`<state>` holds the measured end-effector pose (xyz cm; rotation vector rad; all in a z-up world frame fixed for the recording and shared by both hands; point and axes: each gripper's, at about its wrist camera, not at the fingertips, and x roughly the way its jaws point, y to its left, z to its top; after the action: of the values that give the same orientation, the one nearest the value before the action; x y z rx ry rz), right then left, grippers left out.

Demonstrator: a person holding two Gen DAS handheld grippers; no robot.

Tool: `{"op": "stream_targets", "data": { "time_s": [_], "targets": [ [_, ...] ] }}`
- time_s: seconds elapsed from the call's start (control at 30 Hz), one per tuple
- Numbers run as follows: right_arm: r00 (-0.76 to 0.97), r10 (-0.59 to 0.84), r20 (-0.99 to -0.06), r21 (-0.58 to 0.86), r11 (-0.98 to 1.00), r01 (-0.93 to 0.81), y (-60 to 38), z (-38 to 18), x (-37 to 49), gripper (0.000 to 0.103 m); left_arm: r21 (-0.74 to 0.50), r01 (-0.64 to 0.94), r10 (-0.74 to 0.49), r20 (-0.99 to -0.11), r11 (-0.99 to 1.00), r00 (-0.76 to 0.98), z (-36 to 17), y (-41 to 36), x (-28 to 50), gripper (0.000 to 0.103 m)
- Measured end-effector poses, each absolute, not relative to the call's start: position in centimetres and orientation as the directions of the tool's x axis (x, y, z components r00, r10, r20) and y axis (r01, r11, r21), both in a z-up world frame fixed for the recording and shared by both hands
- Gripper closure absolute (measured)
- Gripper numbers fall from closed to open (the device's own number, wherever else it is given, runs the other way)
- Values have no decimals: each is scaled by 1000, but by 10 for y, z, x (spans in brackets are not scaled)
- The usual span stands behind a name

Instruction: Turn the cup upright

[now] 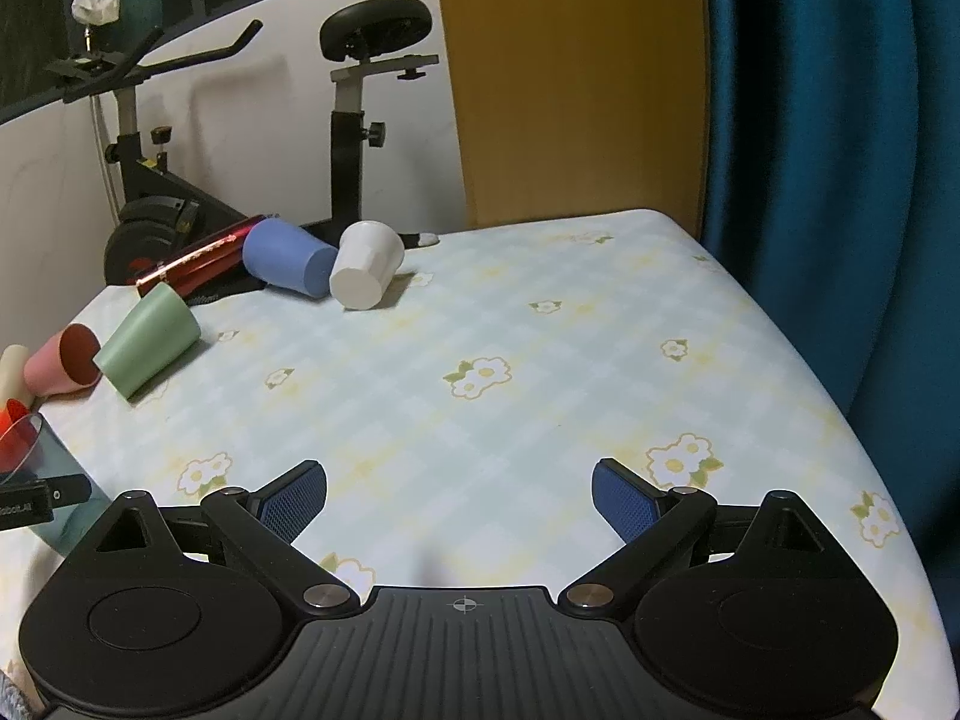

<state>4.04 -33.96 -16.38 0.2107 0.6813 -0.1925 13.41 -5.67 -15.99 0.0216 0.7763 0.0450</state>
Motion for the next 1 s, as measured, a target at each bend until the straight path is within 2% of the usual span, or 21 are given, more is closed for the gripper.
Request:
{"op": "stream_targets", "data": {
  "time_s": [0.3, 0.47, 0.6, 0.83, 1.0],
  "targets": [
    [761, -107, -640, 125, 963, 241, -337, -162, 39, 9, 27, -35, 44, -715, 999, 698, -160, -57, 134, 33],
    [762, -107, -638, 123, 963, 238, -336, -159, 38, 9, -36, -54, 9, -742, 998, 670, -157, -53, 133, 20],
    [764, -109, -636, 118, 965, 235, -334, -156, 36, 9, -48, -73, 10, -761, 996, 649, -156, -52, 132, 16],
    [770, -114, -627, 104, 968, 228, -329, -145, 32, 8, -77, -88, -6, -783, 993, 622, -151, -47, 132, 16],
    [776, -104, -622, 121, 967, 226, -326, -133, 30, 1, -84, -85, -11, -771, 993, 637, -132, -43, 125, 16]
  ]
}}
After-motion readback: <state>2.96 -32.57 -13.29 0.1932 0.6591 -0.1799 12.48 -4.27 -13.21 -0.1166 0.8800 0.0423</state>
